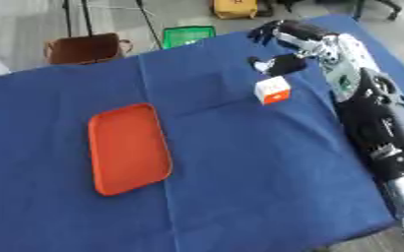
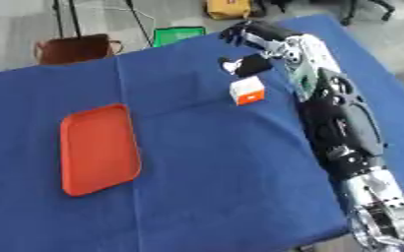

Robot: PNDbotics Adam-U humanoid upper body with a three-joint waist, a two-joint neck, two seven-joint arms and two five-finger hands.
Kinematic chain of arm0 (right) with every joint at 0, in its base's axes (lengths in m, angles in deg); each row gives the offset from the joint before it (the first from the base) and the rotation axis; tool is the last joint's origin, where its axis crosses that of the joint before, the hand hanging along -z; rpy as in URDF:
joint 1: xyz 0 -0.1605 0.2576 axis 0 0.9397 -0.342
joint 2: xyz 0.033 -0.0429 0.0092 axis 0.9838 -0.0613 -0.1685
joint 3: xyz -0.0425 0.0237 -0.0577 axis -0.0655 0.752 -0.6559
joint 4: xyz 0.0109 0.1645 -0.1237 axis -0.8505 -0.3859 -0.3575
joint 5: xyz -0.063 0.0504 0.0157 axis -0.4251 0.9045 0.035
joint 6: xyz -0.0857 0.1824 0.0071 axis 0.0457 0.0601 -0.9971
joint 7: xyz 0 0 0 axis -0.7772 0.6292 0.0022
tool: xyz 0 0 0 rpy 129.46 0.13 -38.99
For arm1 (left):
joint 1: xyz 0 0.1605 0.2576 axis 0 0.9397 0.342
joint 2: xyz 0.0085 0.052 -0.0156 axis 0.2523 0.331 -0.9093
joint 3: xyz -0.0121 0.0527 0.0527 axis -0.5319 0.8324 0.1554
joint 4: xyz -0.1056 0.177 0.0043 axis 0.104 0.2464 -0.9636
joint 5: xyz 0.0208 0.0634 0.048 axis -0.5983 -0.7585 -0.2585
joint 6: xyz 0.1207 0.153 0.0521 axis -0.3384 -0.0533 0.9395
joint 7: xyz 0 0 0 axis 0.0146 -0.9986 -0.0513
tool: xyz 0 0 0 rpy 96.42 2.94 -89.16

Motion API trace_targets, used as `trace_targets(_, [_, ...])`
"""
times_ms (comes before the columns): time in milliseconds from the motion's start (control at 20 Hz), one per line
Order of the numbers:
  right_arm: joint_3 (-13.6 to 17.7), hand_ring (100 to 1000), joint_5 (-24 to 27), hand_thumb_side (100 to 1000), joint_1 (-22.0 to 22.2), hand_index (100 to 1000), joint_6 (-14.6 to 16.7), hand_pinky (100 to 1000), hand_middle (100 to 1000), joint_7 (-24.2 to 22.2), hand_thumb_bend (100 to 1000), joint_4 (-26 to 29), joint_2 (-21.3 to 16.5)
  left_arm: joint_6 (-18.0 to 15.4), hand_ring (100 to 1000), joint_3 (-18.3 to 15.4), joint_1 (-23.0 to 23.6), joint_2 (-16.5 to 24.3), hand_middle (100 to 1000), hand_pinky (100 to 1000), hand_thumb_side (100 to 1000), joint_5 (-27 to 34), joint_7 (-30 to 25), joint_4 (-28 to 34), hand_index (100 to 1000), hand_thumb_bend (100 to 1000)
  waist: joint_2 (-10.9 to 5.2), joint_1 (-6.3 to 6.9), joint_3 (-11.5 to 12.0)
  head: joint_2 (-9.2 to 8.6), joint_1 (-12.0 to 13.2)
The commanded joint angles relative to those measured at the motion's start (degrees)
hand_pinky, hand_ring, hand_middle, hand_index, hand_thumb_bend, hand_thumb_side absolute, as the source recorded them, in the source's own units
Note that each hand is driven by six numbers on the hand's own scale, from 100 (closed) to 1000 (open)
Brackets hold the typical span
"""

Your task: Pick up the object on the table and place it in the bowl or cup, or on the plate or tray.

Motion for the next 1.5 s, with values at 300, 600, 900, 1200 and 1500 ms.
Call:
trace_targets(300, [-1.4,822,-1.2,548,-2.6,926,0.8,909,805,-0.6,286,-4.4,-4.6,-0.1,853,-0.6,-0.4,2.0,772,650,1000,-0.5,0.3,0.6,844,312,-0.43,-0.68,0.3,-1.07,1.4])
trace_targets(600, [-2.5,874,-3.9,506,-3.5,938,2.3,948,849,-2.1,340,-10.0,-5.6,-0.1,855,-0.5,-0.5,2.2,773,650,1000,-0.7,0.1,0.7,844,312,-0.17,-1.07,0.5,-0.44,1.1])
trace_targets(900, [-3.5,926,-6.7,349,-4.0,952,3.0,992,877,-4.9,368,-13.9,-5.3,0.0,856,-0.4,-0.6,2.3,774,650,1000,-0.8,-0.1,0.6,844,313,-0.22,-1.35,0.6,0.31,0.6])
trace_targets(1200, [-3.0,938,-9.8,285,-4.9,953,3.1,1000,880,-9.4,324,-16.0,-4.2,0.0,857,-0.4,-0.6,2.2,774,650,1000,-0.8,-0.3,0.6,843,313,-0.29,-1.36,0.8,0.63,0.5])
trace_targets(1500, [-1.8,937,-11.4,276,-5.4,951,2.3,1000,878,-11.0,298,-17.7,-3.8,0.0,858,-0.4,-0.6,2.2,775,651,1000,-0.7,-0.3,0.6,844,313,-0.30,-1.33,0.9,0.46,0.5])
